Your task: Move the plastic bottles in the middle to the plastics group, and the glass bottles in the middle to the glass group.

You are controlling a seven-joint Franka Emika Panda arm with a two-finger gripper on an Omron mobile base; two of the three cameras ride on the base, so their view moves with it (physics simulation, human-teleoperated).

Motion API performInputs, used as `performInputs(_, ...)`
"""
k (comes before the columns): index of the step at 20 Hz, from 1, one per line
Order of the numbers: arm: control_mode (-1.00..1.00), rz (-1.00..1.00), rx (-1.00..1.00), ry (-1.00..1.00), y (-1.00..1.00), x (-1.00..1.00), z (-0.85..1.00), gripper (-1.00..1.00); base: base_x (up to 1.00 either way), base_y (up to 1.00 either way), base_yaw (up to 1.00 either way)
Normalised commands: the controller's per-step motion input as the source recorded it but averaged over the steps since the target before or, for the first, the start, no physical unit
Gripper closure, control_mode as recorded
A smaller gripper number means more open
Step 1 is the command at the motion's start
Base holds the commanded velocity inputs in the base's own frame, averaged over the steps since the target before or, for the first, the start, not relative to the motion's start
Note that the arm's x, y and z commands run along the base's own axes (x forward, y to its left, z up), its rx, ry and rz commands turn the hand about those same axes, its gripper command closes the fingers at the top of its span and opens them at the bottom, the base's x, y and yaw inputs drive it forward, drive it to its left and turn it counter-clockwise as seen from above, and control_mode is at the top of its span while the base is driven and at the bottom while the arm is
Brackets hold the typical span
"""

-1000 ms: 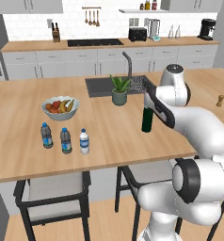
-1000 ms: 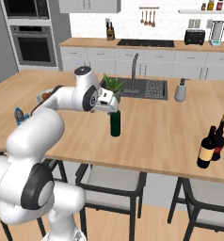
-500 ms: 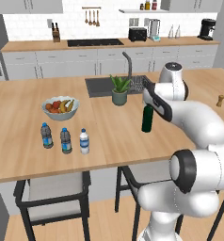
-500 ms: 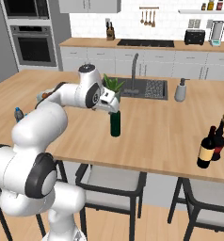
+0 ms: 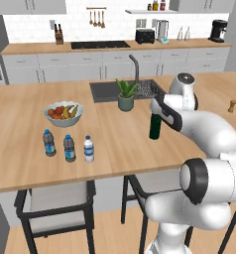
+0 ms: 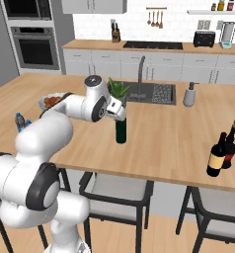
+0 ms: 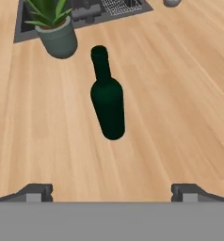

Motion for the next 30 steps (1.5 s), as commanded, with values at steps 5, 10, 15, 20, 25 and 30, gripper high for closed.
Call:
performInputs(5, -1.0, 0.0, 0.0, -0.03, 0.0, 0.21, -0.03, -1.0, 0.0, 0.0, 0.0)
performInputs(10, -1.0, 0.0, 0.0, 0.02, 0.0, 0.26, 0.0, -1.0, 0.0, 0.0, 0.0)
performInputs(15, -1.0, 0.0, 0.0, 0.0, 0.0, 0.18, -0.03, -1.0, 0.0, 0.0, 0.0)
performInputs(20, -1.0, 0.0, -0.02, 0.0, 0.0, 0.26, 0.0, -1.0, 0.0, 0.0, 0.0)
performInputs(25, -1.0, 0.03, 0.0, 0.01, 0.0, 0.24, -0.07, -1.0, 0.0, 0.0, 0.0)
performInputs(30, -1.0, 0.06, 0.0, 0.05, 0.0, 0.11, -0.21, -1.0, 0.0, 0.0, 0.0)
